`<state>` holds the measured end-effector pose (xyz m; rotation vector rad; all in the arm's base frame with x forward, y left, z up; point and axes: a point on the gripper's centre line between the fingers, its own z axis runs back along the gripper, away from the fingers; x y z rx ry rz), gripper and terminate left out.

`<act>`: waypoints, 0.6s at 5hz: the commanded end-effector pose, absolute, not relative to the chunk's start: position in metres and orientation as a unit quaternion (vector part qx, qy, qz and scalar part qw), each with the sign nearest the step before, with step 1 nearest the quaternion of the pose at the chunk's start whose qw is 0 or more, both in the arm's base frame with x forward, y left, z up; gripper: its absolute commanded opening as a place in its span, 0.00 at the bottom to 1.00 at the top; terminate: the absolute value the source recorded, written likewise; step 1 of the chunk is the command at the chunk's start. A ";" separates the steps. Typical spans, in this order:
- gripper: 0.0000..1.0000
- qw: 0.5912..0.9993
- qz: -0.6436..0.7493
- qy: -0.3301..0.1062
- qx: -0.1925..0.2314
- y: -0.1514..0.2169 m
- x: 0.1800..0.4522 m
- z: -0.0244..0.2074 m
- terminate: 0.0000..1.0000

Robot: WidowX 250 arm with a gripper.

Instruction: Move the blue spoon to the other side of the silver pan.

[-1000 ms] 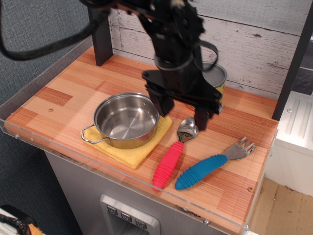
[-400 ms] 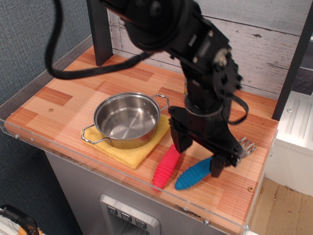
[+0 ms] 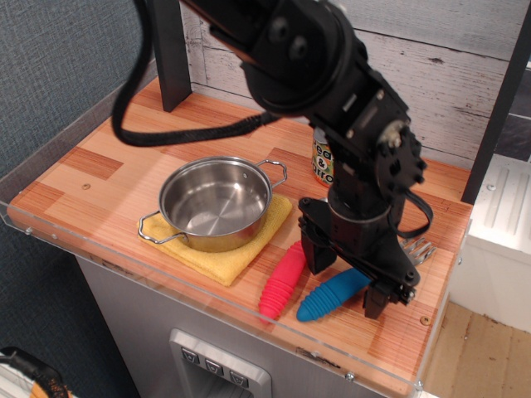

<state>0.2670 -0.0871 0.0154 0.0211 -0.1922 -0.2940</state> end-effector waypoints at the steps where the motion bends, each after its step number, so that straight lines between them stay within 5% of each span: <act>1: 0.00 0.980 -0.159 -0.119 0.015 -0.081 0.270 0.021 0.00; 3: 0.00 0.982 -0.114 -0.151 0.009 -0.063 0.287 0.030 0.00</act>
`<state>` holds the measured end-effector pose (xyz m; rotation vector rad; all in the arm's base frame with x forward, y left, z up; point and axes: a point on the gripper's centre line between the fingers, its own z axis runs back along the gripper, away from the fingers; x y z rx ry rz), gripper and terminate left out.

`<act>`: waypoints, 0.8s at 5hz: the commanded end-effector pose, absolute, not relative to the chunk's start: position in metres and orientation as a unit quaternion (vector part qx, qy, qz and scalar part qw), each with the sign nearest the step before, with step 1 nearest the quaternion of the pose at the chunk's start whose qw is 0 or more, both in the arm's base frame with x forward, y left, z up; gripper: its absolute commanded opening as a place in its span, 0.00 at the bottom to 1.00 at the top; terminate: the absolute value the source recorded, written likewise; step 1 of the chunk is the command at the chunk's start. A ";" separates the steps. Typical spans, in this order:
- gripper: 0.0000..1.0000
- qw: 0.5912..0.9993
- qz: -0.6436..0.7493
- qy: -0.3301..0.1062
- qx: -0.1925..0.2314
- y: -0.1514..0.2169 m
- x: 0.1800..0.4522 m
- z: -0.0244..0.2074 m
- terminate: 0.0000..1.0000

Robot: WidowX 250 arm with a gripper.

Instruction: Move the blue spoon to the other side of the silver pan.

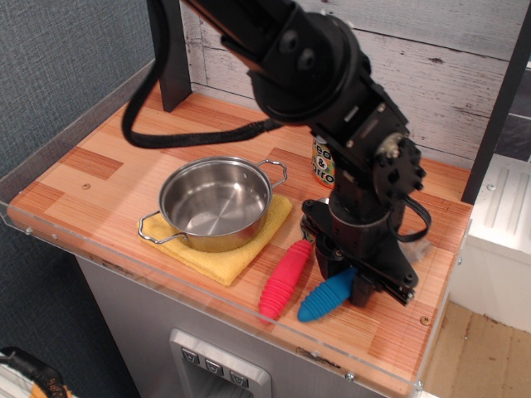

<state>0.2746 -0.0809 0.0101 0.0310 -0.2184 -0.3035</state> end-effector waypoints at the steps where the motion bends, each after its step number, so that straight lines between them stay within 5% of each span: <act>1: 0.00 0.980 -0.093 -0.176 0.003 -0.054 0.292 0.050 0.00; 3: 0.00 0.968 -0.014 -0.244 -0.054 -0.022 0.294 0.109 0.00; 4: 0.00 0.967 0.035 -0.254 -0.018 -0.004 0.297 0.121 0.00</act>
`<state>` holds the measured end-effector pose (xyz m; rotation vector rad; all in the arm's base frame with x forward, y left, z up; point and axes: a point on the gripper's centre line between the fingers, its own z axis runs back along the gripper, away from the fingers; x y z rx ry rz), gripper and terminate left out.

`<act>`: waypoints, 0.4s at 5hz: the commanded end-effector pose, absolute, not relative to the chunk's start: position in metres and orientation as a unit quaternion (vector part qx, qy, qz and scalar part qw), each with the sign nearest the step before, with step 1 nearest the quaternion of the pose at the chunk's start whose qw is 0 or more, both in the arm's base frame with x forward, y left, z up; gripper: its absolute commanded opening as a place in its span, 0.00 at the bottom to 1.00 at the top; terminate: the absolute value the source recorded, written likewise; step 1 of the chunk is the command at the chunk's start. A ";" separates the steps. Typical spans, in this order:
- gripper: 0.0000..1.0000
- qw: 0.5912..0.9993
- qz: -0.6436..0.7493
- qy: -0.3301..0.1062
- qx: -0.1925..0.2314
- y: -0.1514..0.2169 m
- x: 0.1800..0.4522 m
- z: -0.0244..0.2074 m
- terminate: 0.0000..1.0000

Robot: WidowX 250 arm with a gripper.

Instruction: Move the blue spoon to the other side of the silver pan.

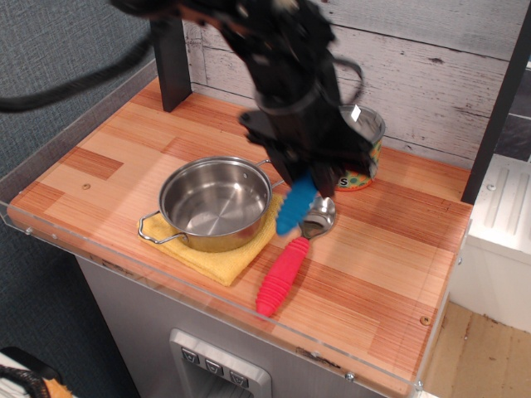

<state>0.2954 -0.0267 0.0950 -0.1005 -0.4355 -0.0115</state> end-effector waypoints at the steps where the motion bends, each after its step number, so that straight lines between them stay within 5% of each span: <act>1: 0.00 0.955 0.098 -0.276 0.049 0.026 0.292 0.129 0.00; 2: 0.00 0.944 0.154 -0.278 0.093 0.060 0.291 0.135 0.00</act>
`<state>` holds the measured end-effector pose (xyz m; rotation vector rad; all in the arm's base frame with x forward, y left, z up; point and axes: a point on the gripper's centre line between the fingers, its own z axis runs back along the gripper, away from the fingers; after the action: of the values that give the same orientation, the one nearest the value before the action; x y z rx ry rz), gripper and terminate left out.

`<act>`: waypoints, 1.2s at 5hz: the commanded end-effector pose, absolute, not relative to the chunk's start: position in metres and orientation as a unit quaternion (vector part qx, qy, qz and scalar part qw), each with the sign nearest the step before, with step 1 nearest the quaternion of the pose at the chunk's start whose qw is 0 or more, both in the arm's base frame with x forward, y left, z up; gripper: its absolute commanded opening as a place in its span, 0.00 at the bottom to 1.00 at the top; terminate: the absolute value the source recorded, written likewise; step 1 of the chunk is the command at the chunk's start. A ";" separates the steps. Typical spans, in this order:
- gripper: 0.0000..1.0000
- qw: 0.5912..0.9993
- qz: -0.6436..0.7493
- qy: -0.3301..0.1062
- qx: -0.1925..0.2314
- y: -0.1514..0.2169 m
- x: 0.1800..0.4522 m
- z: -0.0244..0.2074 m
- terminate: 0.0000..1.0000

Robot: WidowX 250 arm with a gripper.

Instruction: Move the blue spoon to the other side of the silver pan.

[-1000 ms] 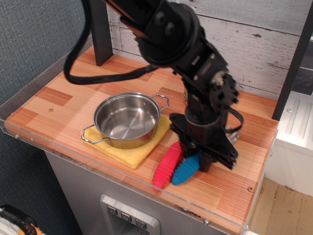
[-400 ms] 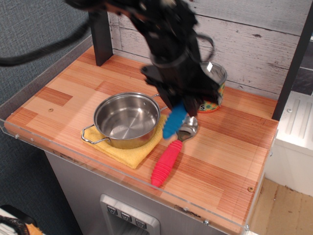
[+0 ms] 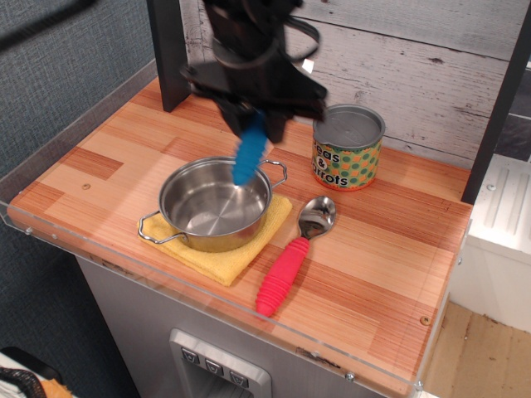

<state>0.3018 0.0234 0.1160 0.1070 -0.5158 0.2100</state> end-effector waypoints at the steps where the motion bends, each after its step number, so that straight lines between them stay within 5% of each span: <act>1: 0.00 0.938 0.179 -0.275 0.111 0.096 0.292 0.133 0.00; 3: 0.00 0.951 0.164 -0.250 0.083 0.141 0.297 0.113 0.00; 6: 0.00 0.969 0.110 -0.216 0.049 0.160 0.282 0.073 0.00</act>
<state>0.2926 0.1533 0.0598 0.0792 -0.4062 0.2193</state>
